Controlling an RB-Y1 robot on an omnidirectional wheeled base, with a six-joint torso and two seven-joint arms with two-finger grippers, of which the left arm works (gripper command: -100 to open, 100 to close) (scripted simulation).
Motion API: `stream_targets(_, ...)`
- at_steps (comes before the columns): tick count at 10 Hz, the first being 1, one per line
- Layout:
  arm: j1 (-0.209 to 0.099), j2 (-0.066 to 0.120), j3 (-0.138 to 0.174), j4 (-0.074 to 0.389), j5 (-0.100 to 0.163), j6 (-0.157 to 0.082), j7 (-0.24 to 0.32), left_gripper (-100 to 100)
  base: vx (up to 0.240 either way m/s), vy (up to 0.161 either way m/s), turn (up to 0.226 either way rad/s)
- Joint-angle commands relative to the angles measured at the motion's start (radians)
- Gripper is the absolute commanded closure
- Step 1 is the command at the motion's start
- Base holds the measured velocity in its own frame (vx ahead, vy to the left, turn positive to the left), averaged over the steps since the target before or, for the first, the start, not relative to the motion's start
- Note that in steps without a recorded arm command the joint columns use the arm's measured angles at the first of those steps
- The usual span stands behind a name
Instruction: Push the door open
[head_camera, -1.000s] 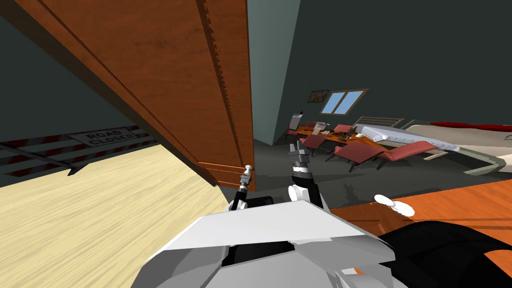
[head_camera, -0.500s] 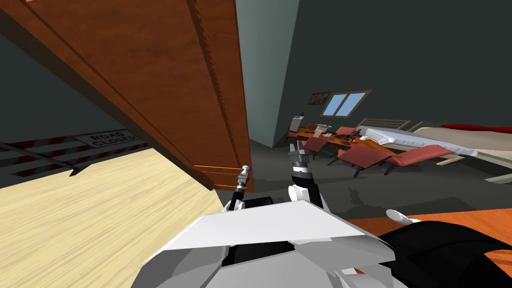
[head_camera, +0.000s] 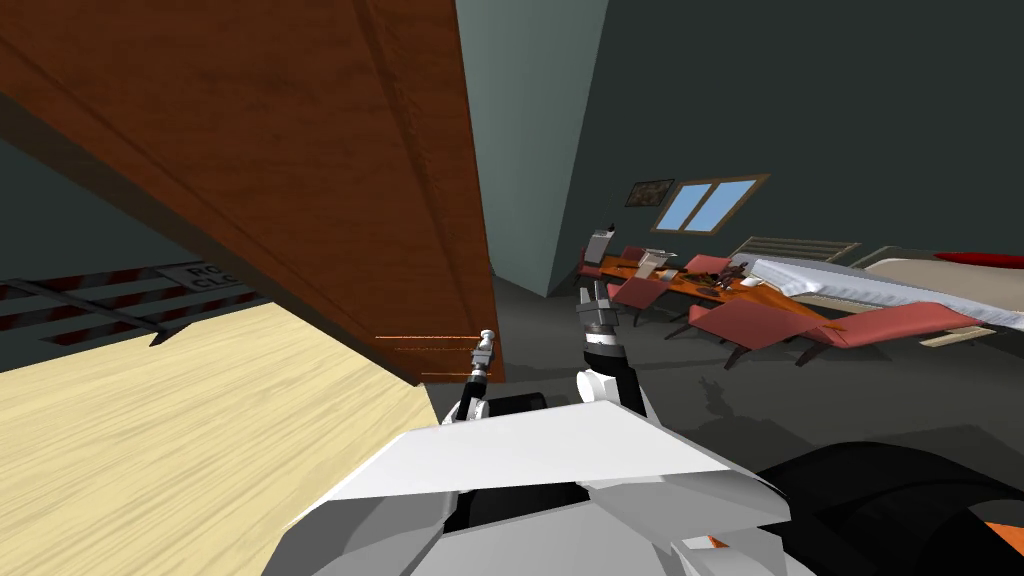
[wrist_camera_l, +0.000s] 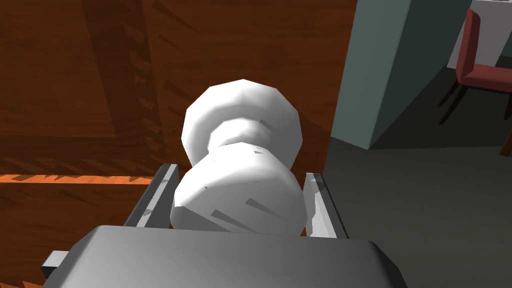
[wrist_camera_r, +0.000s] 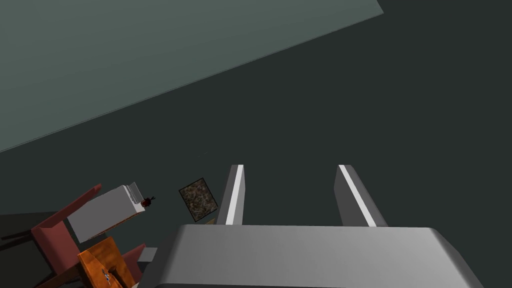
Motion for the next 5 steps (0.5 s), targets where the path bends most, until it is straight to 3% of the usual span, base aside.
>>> stream_targets(1,0.003,-0.014,0.028,-0.015,0.013,0.003,-0.010,100,0.163,-0.141,0.097)
stream_targets(2,0.002,-0.030,0.037,-0.014,0.017,0.001,-0.014,100,0.152,-0.121,0.092)
stream_targets(3,0.009,-0.020,0.028,-0.015,0.012,0.004,-0.013,100,0.070,-0.045,0.033)
stream_targets(4,0.006,0.004,0.049,-0.017,0.023,0.001,-0.020,100,0.108,-0.078,0.027)
stream_targets(5,0.006,0.008,0.053,-0.017,0.025,0.000,-0.022,100,0.147,-0.092,0.067)
